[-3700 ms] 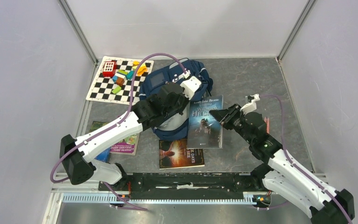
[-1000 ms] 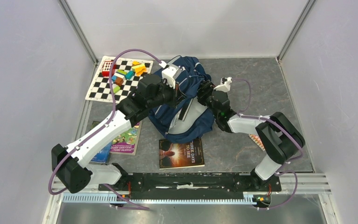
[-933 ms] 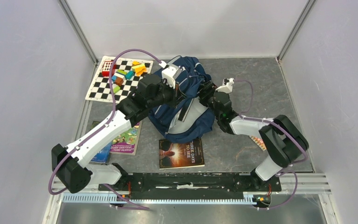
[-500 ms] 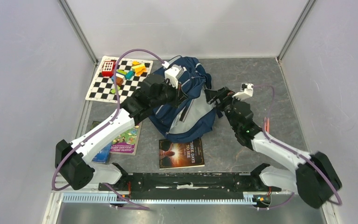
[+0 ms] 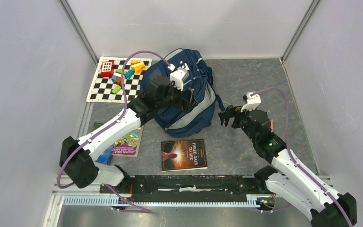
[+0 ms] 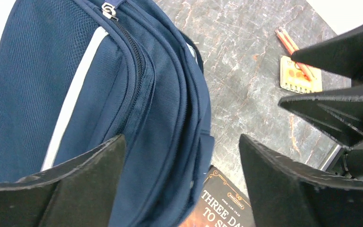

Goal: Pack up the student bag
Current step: Place the book in the student bag, then pick up the book from the center of the board.

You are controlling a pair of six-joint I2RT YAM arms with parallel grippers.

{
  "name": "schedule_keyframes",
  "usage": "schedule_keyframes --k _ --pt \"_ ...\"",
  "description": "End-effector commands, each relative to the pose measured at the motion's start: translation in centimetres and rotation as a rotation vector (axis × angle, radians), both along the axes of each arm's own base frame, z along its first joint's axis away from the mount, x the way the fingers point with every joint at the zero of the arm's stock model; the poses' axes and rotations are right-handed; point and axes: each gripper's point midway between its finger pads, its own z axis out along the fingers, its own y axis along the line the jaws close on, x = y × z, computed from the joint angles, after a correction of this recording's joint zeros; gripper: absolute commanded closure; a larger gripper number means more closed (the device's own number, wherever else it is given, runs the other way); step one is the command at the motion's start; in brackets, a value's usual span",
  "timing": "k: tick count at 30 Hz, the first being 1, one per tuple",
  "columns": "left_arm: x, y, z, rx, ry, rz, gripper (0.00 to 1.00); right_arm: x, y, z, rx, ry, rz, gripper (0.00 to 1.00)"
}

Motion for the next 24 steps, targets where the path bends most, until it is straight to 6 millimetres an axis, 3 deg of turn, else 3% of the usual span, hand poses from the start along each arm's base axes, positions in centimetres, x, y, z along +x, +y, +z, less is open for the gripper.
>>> schedule_keyframes --k 1,6,10,13,18,22,24 --pt "0.2 2.6 2.5 -0.047 -0.047 0.115 0.01 -3.2 1.2 -2.2 -0.055 0.115 0.163 0.02" --pt "-3.5 5.3 1.7 -0.087 0.060 0.177 0.00 -6.2 3.5 -5.0 0.081 0.231 0.281 0.02" --pt "-6.8 7.8 -1.6 -0.063 0.176 0.225 0.00 -9.0 5.7 -7.2 0.147 0.267 0.434 0.02" --pt "-9.6 9.1 -4.8 -0.046 0.282 0.232 0.00 -11.1 7.6 -7.3 0.117 0.199 0.587 0.03" --pt "-12.6 11.3 -9.6 -0.027 0.407 0.298 0.00 -12.9 10.3 -6.2 0.021 0.043 0.749 0.02" --pt "-13.6 11.3 -11.5 -0.118 0.459 0.328 0.00 -15.2 13.6 -5.9 -0.101 -0.077 0.898 0.02" --pt "-13.7 11.1 -12.1 -0.149 0.480 0.337 0.00 -16.3 15.1 -6.8 -0.227 -0.132 0.946 0.02"
